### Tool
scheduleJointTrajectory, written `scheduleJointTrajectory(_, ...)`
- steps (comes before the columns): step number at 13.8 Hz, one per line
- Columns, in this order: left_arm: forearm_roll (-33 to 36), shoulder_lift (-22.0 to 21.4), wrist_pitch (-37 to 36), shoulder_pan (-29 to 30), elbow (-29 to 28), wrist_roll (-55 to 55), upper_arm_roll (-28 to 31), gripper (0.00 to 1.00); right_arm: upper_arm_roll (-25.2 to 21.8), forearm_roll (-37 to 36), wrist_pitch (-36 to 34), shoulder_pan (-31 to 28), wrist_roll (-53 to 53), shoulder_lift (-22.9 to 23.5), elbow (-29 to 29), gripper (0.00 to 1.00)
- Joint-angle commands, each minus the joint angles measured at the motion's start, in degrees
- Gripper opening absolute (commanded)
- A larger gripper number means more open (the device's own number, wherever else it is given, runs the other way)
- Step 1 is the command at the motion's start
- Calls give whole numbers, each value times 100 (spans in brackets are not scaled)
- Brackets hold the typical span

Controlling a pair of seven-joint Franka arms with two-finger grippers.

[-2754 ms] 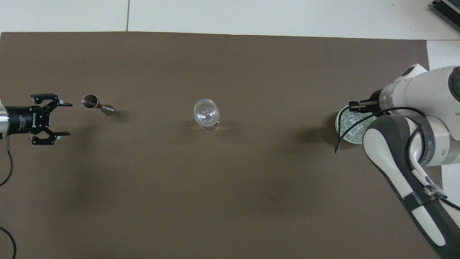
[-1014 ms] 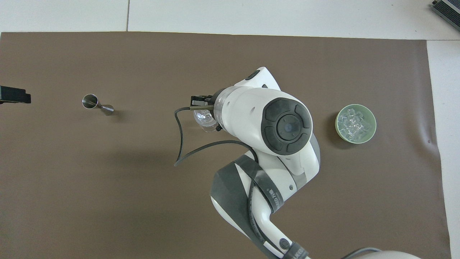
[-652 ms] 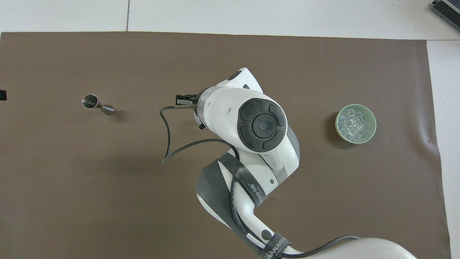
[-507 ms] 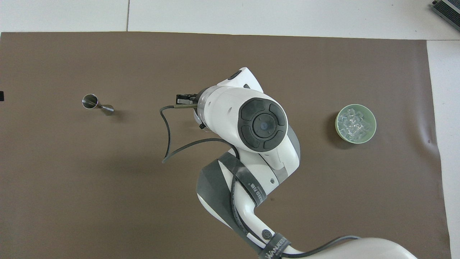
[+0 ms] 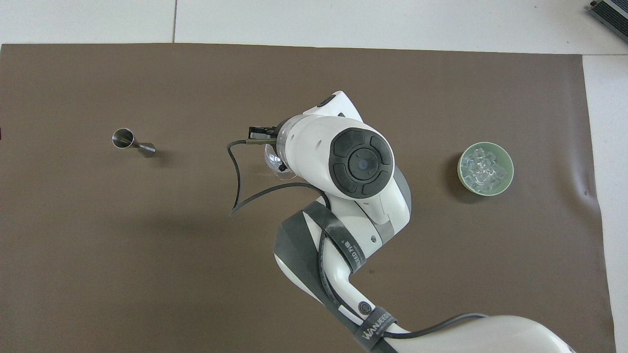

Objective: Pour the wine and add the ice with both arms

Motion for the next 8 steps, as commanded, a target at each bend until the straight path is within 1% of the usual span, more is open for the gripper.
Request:
scheduleJointTrajectory(1,77,0,-120,-19,7,-120,-15,100,59,-145,203,-58,147,-1,-141,0)
scheduleJointTrajectory(8,77,-43,-164,-19,-28,-129,-6,100,51,-145,230,-58,130,-19,-317,0)
